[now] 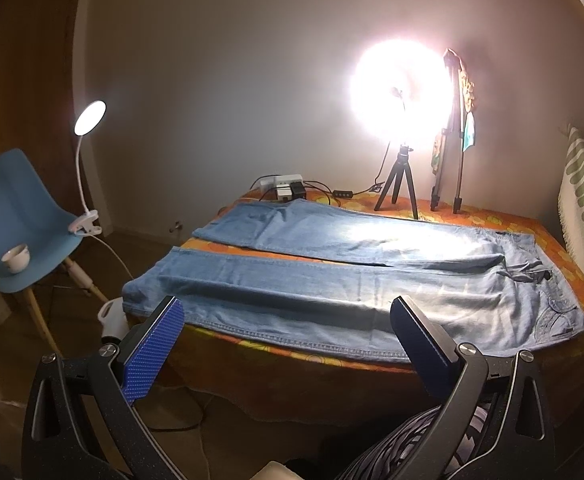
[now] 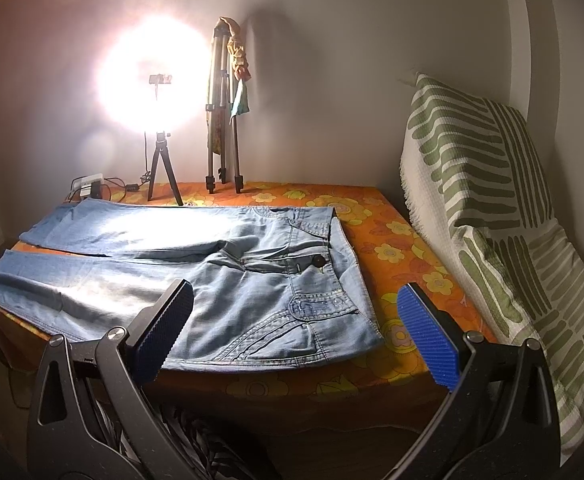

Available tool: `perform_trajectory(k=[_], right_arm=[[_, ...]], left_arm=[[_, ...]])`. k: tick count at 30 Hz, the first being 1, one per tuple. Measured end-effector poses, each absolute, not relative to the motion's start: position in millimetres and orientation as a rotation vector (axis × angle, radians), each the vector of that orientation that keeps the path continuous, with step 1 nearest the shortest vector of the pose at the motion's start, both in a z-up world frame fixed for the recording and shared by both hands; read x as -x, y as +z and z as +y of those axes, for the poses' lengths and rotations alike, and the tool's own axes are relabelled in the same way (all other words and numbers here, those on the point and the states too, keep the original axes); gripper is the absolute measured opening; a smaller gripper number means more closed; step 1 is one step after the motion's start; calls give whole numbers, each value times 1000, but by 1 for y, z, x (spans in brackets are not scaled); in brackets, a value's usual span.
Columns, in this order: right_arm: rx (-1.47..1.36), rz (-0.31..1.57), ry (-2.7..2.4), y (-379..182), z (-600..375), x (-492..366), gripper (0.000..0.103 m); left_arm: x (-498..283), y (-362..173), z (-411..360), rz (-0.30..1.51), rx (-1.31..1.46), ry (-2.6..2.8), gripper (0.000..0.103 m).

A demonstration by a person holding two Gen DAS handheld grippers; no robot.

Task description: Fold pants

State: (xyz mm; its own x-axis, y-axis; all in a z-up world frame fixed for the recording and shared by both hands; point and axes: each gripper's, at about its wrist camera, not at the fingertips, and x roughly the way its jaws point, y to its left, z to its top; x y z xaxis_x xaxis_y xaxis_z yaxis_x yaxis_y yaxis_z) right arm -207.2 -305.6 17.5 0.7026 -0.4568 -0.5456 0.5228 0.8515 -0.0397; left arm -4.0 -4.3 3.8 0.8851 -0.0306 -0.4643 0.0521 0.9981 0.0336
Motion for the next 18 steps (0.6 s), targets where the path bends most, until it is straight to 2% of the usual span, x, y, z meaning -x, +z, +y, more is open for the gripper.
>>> perform_trajectory(k=[18], right_arm=[[-117, 565, -555, 25, -304, 209, 103]], left_arm=[[7, 7, -6, 463, -58, -57, 103]])
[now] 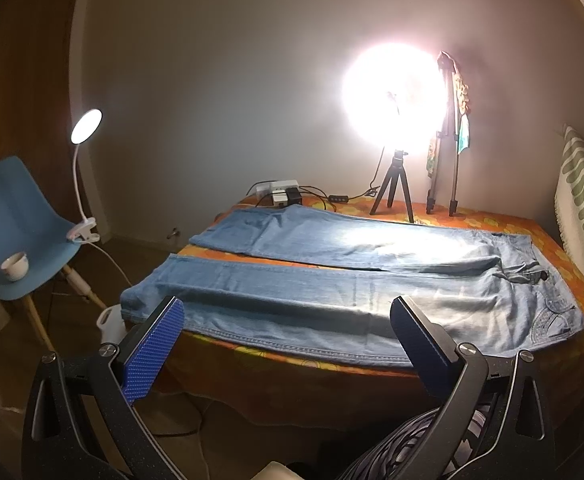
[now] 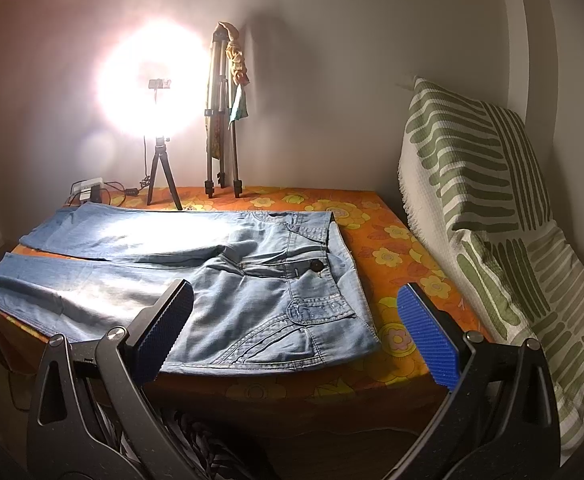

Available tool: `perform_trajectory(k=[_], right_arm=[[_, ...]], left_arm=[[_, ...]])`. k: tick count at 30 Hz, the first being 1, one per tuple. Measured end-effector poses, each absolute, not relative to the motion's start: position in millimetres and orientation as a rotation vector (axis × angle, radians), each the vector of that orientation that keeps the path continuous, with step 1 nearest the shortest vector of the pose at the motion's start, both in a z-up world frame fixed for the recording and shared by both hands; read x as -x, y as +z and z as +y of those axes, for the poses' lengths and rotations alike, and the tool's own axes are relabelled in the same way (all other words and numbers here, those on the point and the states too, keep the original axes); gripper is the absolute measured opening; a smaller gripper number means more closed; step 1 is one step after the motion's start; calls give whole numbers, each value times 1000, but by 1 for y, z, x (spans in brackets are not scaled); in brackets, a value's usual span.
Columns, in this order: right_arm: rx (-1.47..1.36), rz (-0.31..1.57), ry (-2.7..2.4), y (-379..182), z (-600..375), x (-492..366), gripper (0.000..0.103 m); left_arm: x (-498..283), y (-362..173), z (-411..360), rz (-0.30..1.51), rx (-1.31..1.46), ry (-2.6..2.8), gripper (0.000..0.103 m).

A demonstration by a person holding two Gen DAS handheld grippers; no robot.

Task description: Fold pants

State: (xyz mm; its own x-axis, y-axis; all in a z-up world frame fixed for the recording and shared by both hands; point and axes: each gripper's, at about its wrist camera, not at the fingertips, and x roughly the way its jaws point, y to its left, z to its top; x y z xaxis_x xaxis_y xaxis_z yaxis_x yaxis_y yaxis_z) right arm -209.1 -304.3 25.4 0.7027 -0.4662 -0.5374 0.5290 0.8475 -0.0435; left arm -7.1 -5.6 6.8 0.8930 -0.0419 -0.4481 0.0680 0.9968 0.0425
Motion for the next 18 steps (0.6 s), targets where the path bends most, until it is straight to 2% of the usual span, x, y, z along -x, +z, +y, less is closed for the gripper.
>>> perform_trajectory(k=[18], right_arm=[[-117, 562, -554, 26, -304, 210, 103]], left_arm=[[10, 9, -6, 455, -65, -58, 103]])
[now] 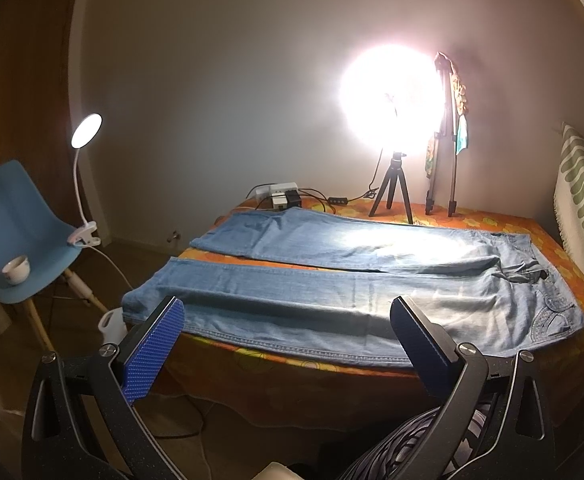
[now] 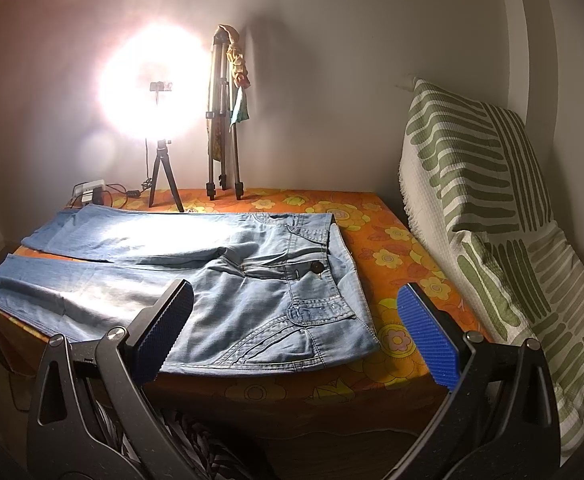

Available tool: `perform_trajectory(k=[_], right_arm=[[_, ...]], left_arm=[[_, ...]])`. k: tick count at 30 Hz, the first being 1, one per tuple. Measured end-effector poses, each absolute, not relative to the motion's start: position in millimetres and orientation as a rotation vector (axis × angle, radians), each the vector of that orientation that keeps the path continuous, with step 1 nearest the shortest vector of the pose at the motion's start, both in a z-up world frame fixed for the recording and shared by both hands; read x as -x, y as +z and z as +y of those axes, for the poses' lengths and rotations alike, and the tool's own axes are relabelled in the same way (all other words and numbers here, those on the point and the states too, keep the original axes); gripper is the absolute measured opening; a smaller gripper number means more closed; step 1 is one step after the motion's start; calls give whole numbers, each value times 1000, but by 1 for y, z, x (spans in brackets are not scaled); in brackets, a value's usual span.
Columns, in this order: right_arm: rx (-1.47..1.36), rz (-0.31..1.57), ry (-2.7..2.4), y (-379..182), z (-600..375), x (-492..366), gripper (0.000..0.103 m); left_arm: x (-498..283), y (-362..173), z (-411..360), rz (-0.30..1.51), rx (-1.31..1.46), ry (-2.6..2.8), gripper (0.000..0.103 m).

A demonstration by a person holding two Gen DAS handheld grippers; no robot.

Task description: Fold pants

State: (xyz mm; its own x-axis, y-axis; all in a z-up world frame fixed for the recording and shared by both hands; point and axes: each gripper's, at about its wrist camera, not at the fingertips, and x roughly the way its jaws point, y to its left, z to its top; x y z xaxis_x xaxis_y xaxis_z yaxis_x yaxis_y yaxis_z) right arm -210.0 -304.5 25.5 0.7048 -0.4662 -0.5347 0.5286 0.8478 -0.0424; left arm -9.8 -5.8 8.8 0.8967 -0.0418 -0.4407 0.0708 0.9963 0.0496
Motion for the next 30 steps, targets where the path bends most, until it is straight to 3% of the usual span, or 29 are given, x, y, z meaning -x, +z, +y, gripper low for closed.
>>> perform_trajectory(k=[17, 30], right_arm=[[-105, 533, -526, 38, -298, 214, 103], [-91, 497, -439, 55, -303, 231, 103]], left_arm=[[16, 7, 9, 452, -44, -53, 103], [15, 19, 64, 450, -9, -12, 101]])
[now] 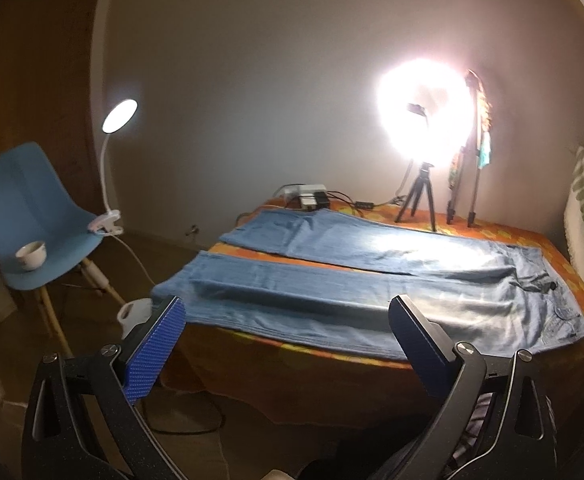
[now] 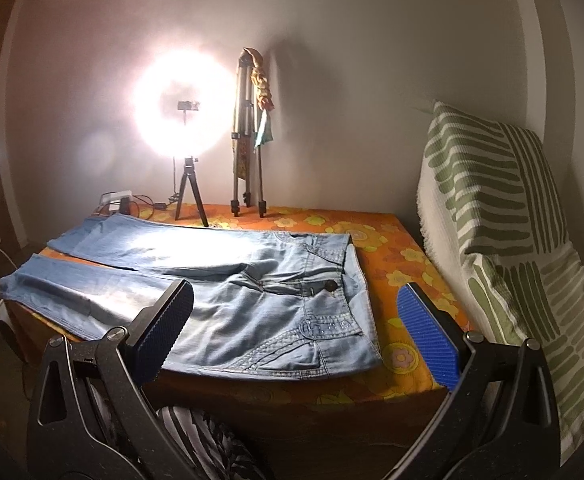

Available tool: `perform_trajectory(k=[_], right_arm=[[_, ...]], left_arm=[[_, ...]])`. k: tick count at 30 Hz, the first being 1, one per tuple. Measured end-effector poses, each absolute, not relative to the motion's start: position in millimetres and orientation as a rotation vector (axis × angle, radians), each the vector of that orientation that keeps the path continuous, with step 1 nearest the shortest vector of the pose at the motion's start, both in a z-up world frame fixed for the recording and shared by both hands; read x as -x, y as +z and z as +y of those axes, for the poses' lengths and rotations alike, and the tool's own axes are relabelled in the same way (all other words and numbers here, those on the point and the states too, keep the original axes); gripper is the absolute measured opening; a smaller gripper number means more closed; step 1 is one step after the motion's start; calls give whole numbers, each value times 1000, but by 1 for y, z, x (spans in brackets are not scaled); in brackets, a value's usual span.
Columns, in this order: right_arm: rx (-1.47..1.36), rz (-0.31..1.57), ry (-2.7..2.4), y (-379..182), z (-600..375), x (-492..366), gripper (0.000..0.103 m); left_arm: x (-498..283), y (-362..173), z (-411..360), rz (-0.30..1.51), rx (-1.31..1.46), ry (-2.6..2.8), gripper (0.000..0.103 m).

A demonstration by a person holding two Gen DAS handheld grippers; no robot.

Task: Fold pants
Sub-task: 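Move both tools toward the jeans hems and close the right tool on a hem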

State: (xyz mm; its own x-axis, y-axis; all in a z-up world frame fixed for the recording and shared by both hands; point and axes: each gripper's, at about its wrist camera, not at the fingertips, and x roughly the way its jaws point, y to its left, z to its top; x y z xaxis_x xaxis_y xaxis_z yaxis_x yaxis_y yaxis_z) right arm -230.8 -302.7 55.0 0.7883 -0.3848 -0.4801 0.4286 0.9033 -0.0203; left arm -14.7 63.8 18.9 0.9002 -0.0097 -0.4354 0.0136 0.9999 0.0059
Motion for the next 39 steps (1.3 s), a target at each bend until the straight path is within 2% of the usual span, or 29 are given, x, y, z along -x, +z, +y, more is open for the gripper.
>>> perform_trajectory(k=[12, 17, 19, 23, 29, 31, 39], right_arm=[[4, 439, -323, 75, -291, 192, 103], [34, 492, -236, 74, -295, 138, 103], [44, 519, -201, 73, -299, 111, 97], [28, 597, -92, 64, -310, 44, 95], [43, 721, 9, 21, -334, -63, 83], [64, 773, 32, 0, -342, -97, 75], [40, 909, 81, -81, -384, -213, 74]], left_arm=[[-25, 48, 109, 446, -12, 23, 98], [-61, 54, 112, 467, -25, 9, 95], [-79, 56, 111, 479, -36, 4, 94], [-120, 55, 103, 519, -47, -10, 93], [-196, 40, 71, 594, -76, -74, 86], [-227, 29, 58, 633, -65, -99, 83], [-324, -17, 20, 742, -24, -119, 80]])
